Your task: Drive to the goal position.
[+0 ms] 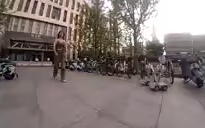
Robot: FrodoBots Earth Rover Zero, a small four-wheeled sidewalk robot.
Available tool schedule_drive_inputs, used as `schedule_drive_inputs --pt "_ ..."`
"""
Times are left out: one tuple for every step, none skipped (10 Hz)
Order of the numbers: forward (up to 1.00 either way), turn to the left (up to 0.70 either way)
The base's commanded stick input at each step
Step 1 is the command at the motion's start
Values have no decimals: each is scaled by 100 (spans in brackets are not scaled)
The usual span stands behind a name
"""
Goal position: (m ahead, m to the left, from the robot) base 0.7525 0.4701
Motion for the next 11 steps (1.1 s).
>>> schedule_drive_inputs --pt "0 45" --pt "0 45" --pt "0 45" --pt "0 45" --pt "0 45" --pt "0 45" --pt "0 45" --pt "0 45" --pt "0 45" --pt "0 45" --pt "0 45"
